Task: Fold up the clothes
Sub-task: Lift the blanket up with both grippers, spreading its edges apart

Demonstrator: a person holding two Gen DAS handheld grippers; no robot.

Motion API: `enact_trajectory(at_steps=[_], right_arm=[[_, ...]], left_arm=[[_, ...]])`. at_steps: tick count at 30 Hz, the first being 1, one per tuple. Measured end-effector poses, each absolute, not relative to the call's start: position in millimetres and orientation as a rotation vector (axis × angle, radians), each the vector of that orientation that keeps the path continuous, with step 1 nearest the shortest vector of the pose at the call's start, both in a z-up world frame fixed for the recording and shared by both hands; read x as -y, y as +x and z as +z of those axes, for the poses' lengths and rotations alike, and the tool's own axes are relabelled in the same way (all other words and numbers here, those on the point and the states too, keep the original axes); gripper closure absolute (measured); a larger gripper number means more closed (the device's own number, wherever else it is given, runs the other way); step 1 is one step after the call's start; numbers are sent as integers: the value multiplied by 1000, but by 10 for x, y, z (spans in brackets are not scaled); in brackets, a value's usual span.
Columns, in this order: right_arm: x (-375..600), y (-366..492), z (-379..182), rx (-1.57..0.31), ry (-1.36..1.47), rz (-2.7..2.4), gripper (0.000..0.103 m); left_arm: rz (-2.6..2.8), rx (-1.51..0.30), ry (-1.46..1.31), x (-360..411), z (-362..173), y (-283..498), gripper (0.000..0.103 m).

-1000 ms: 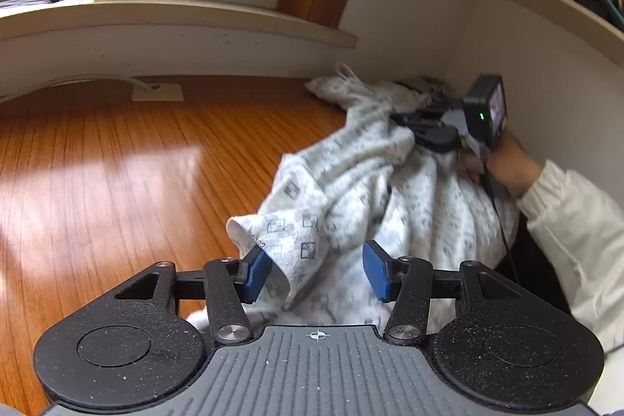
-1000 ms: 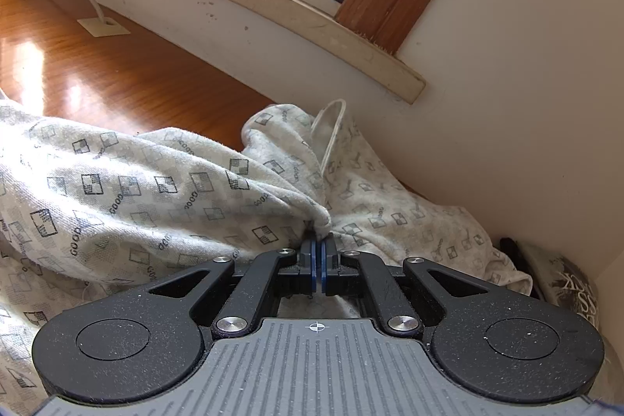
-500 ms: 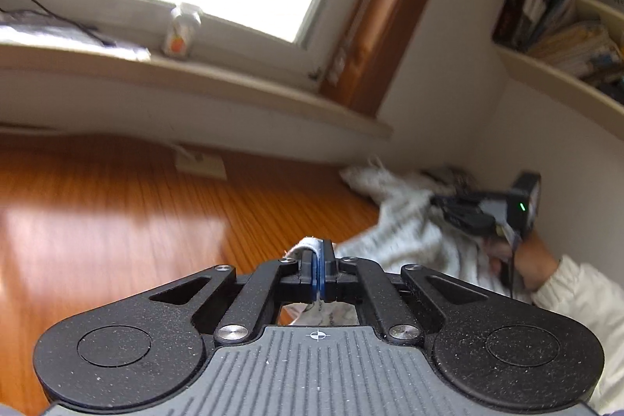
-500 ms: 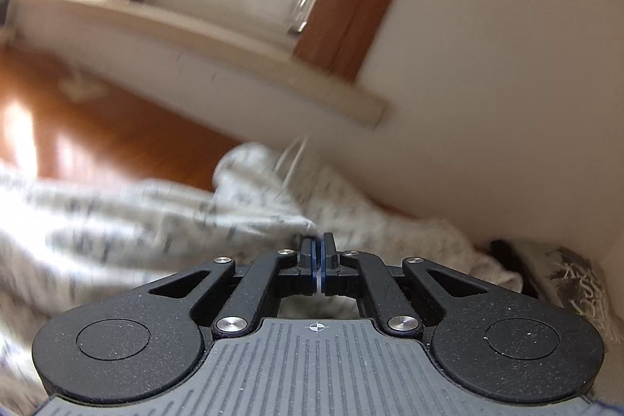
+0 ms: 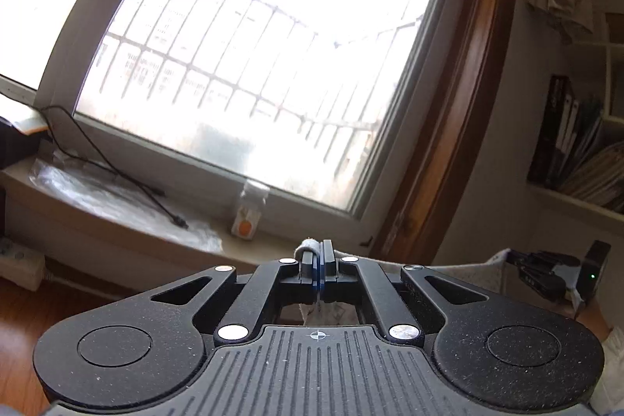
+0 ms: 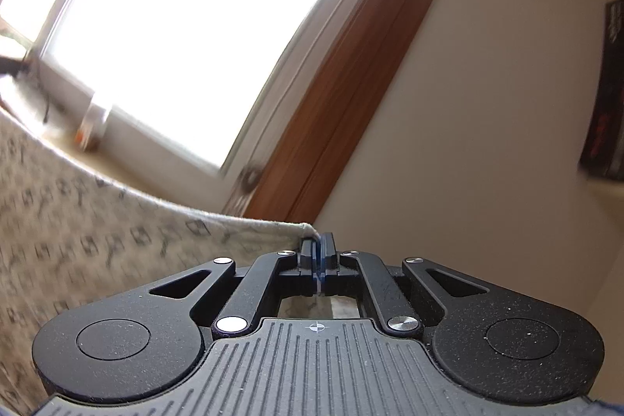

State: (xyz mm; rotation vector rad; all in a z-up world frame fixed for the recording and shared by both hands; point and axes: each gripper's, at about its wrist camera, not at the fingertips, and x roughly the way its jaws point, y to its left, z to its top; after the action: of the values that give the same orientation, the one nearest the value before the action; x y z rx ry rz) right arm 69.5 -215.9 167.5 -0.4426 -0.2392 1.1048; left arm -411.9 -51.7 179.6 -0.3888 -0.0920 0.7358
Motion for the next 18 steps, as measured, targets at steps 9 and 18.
enact_trajectory(at_steps=[9, 18], right_arm=[[2550, 531, 2425, 419, -317, 1068, 101], [3128, 415, 3207, 556, -241, 1016, 101]], left_arm=[[720, 247, -188, 894, 2821, -4223, 102], [695, 327, 97, 1676, 4185, -4141, 102]])
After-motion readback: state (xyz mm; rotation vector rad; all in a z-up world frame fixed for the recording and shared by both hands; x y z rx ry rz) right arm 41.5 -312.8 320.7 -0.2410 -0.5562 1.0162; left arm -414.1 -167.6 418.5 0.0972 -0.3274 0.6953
